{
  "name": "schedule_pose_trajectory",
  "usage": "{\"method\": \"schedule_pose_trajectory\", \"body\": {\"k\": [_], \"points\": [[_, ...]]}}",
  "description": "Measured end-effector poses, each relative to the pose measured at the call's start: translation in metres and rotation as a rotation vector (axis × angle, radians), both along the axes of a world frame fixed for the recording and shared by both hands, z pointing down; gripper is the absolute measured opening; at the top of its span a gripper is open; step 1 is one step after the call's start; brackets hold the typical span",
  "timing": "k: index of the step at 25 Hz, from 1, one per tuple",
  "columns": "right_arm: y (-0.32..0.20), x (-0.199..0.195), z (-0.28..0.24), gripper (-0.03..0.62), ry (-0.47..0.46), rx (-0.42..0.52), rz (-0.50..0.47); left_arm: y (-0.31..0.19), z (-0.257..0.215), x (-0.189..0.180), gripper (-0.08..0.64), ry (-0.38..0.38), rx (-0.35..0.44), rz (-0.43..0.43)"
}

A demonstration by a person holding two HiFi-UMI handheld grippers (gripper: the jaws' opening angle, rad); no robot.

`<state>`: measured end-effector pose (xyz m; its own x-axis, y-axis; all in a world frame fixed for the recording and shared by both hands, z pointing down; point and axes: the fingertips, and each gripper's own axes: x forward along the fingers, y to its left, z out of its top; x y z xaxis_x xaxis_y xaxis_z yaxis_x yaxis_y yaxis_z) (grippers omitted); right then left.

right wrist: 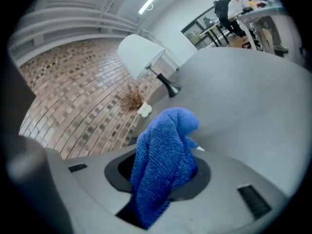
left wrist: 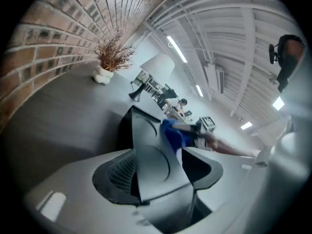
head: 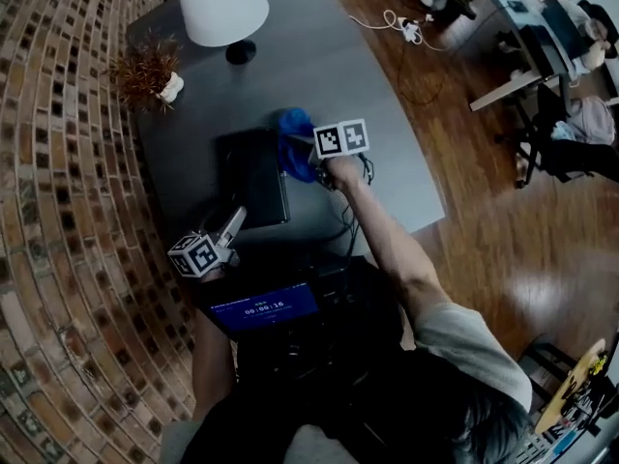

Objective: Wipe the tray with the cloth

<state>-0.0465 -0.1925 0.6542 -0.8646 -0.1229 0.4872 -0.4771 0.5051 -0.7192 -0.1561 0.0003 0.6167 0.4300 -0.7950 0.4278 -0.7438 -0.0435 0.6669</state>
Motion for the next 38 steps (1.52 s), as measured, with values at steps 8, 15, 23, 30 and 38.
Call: {"method": "schedule_pose_trajectory", "body": {"k": [8, 15, 23, 30, 38], "points": [[0.036, -0.022, 0.02, 0.121, -0.064, -0.318, -0.134, 0.033, 0.011, 0.013, 0.285, 0.093, -0.005, -0.113], [0.082, 0.042, 0.008, 0.123, 0.004, -0.085, -0.184, 0.031, 0.012, 0.01, 0.285, 0.097, 0.006, -0.144], [0.189, 0.037, 0.019, 0.123, -0.137, -0.331, -0.385, 0.035, 0.017, 0.03, 0.293, 0.084, -0.011, -0.122], [0.067, 0.045, 0.012, 0.124, 0.021, 0.022, -0.18, 0.031, 0.005, 0.034, 0.293, 0.085, -0.02, -0.135], [0.002, -0.031, 0.052, 0.12, 0.002, -0.245, -0.117, 0.033, 0.013, 0.035, 0.293, 0.081, -0.017, -0.141]]}}
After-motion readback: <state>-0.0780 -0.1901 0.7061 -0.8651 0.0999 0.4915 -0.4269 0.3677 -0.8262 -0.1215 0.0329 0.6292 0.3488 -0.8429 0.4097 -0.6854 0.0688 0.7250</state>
